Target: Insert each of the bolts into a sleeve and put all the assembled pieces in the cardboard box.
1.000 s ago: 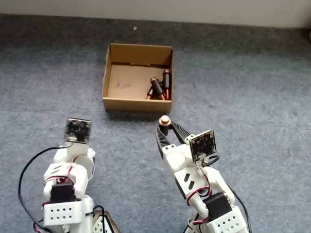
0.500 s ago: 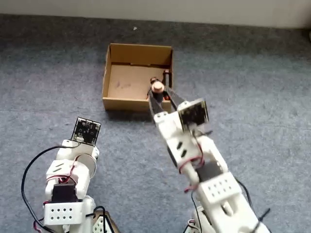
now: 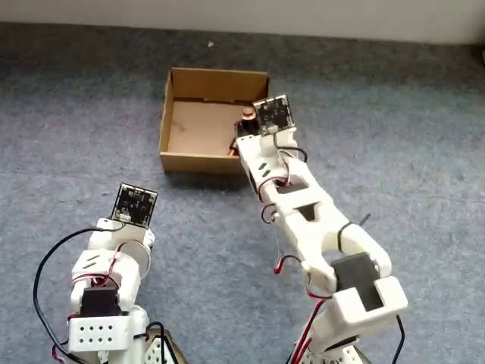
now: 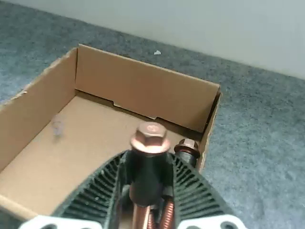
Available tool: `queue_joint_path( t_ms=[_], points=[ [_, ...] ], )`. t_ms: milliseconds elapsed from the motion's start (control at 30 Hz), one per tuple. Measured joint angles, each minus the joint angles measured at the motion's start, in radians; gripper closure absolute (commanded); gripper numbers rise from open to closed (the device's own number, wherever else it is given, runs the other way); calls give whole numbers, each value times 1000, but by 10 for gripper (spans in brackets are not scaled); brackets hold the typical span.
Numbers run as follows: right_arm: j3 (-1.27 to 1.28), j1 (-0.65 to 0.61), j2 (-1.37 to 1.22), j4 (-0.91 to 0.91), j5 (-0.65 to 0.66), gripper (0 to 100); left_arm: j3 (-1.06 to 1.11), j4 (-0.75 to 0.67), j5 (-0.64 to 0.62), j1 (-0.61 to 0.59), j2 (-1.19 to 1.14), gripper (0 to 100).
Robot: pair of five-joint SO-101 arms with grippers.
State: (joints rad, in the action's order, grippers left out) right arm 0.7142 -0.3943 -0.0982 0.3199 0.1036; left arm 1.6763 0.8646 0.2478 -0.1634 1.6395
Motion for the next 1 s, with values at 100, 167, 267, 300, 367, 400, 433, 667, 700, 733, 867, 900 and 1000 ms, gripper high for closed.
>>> queue_joint_path(
  t_ms=[100, 167, 267, 300, 367, 400, 433, 667, 700, 733, 867, 900, 1000],
  points=[
    [-25, 5, -8, 5, 0, 824, 0, 0, 0, 0, 0, 990],
    [-34, 6, -8, 6, 0, 846, 0, 0, 0, 0, 0, 990],
    [-34, 5, 5, 6, 0, 923, 0, 0, 0, 0, 0, 990],
    [-29, 5, 26, -3, 0, 958, 0, 0, 0, 0, 0, 990],
    [-8, 5, 87, -32, 0, 998, 0, 0, 0, 0, 0, 990],
    [11, 5, 126, -51, 0, 990, 0, 0, 0, 0, 0, 990],
    [28, 5, 166, -74, 0, 988, 0, 0, 0, 0, 0, 990],
    [229, 6, 454, -249, 0, 993, 0, 0, 0, 0, 0, 990],
    [272, 6, 497, -252, 0, 993, 0, 0, 0, 0, 0, 990],
    [316, 6, 543, -252, 0, 993, 0, 0, 0, 0, 0, 990],
    [500, 8, 733, -258, 0, 993, 0, 0, 0, 0, 0, 990],
    [548, 9, 787, -258, 0, 993, 0, 0, 0, 0, 0, 990],
    [684, 9, 947, -265, 0, 993, 0, 0, 0, 0, 0, 990]
  ],
)
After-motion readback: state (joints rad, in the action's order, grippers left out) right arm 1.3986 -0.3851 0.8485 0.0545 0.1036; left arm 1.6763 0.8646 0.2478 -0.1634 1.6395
